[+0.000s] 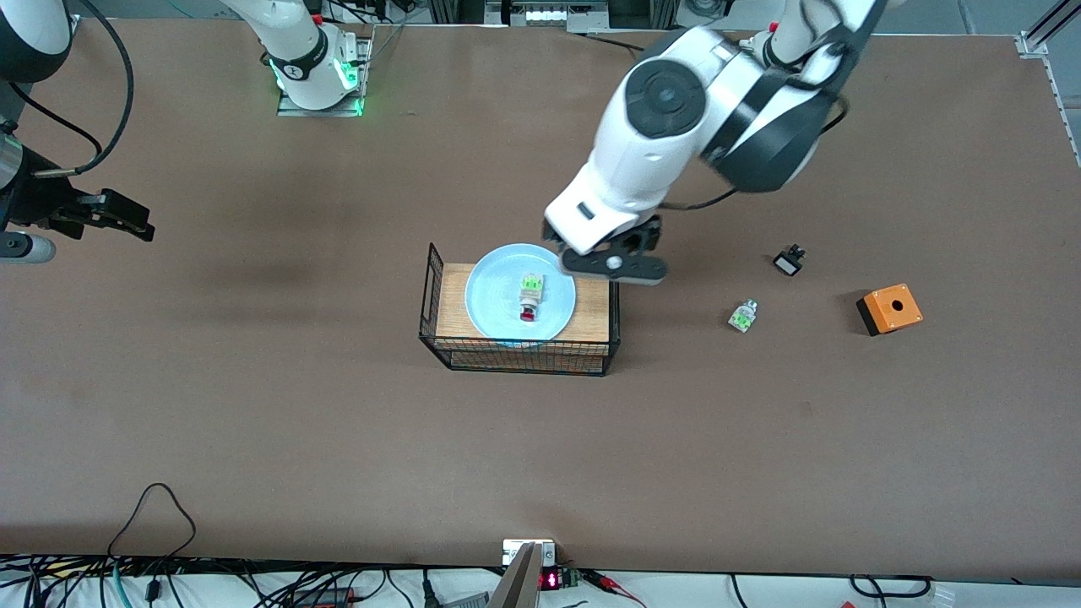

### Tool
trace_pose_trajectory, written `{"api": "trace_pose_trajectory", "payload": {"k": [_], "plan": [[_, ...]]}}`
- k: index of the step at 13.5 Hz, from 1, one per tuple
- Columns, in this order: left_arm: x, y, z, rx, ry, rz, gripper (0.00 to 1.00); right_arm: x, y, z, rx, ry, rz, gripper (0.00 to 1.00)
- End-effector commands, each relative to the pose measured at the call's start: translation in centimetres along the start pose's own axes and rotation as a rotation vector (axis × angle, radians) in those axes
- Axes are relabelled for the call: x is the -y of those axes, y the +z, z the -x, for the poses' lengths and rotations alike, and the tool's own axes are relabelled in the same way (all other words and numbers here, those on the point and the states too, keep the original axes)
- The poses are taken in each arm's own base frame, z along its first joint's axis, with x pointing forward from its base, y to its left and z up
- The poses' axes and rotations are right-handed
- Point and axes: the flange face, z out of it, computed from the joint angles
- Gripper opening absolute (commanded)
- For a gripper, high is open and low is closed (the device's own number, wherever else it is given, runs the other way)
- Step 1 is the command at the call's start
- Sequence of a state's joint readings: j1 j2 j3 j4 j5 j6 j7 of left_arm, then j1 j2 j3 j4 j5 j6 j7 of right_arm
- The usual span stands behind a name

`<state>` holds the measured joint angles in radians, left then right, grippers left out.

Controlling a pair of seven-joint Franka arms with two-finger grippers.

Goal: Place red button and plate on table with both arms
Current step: 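Move the left gripper over the plate and grasp the red button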

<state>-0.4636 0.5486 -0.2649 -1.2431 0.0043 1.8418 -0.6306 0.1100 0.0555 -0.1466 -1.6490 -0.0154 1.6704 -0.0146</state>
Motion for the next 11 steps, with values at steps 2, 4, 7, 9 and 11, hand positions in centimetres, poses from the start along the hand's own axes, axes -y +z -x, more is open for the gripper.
{"api": "trace_pose_trajectory", "payload": {"k": [2, 4, 7, 9, 11], "plan": [[-4.4, 5.1, 0.2, -0.083, 0.058, -0.065, 1.00, -0.1, -0.4, 0.4, 0.003, -0.009, -0.011, 1.00], [-6.4, 7.2, 1.3, -0.097, 0.043, -0.064, 1.00, -0.1, -0.3, 0.4, 0.004, -0.009, -0.011, 1.00], [-7.4, 10.3, 1.4, -0.146, 0.072, -0.107, 1.00, -0.1, -0.2, 0.5, 0.018, -0.009, -0.011, 1.00], [-8.0, 10.8, 1.9, -0.178, 0.104, -0.135, 1.00, -0.1, -0.2, 0.5, 0.016, -0.009, -0.011, 1.00], [-7.8, 12.2, 1.8, -0.176, 0.110, -0.158, 0.96, -0.1, -0.3, 0.5, 0.015, -0.010, -0.011, 1.00]]}}
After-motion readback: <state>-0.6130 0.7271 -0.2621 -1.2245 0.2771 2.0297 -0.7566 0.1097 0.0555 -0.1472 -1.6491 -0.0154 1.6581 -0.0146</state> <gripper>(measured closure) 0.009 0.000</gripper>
